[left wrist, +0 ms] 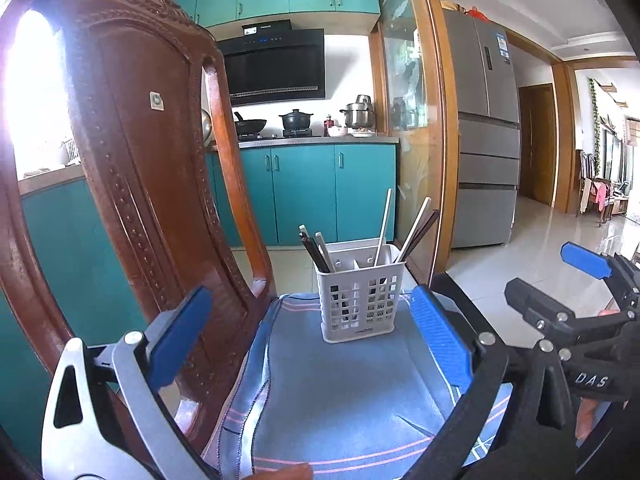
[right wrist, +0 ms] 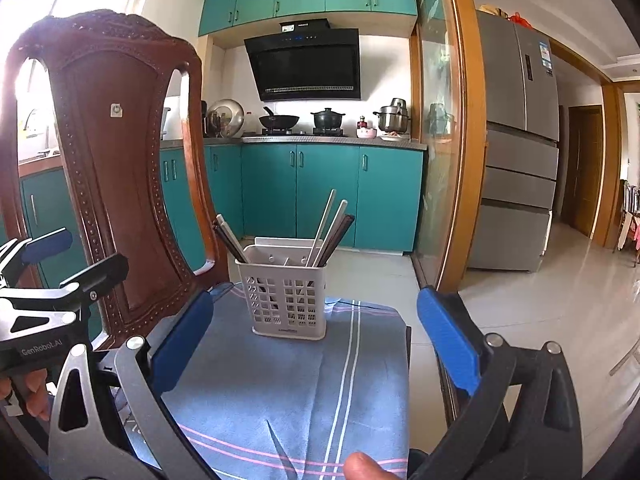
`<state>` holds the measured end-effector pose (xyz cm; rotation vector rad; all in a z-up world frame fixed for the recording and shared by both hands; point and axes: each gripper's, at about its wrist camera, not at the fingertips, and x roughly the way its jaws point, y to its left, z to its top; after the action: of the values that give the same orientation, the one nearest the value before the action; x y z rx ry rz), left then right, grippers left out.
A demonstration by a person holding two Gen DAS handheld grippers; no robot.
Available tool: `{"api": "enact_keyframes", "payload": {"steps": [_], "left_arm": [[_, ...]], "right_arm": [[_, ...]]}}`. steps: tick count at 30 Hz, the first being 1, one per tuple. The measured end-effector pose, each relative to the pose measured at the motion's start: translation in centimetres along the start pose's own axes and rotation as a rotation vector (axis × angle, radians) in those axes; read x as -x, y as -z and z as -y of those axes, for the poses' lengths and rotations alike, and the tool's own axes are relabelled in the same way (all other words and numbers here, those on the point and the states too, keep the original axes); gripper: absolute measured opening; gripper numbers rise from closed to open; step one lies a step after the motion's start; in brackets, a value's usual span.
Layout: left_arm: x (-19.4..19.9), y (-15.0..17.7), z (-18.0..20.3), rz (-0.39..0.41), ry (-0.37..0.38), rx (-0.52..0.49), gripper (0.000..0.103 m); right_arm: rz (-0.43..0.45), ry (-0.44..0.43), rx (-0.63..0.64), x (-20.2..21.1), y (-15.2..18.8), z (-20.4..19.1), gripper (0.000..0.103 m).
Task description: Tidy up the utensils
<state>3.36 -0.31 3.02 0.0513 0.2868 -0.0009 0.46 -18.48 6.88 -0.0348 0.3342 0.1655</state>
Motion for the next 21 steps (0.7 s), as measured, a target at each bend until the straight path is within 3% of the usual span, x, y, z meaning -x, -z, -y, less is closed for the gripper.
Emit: {"api": "enact_keyframes", "payload": {"steps": [21], "left_arm": [[1.00, -0.29, 0.46, 0.024, -0.007, -0.007, 0.099]], "right_arm": [[-0.003, 0.004, -0.002, 0.35, 0.47, -0.54, 0.100]]}}
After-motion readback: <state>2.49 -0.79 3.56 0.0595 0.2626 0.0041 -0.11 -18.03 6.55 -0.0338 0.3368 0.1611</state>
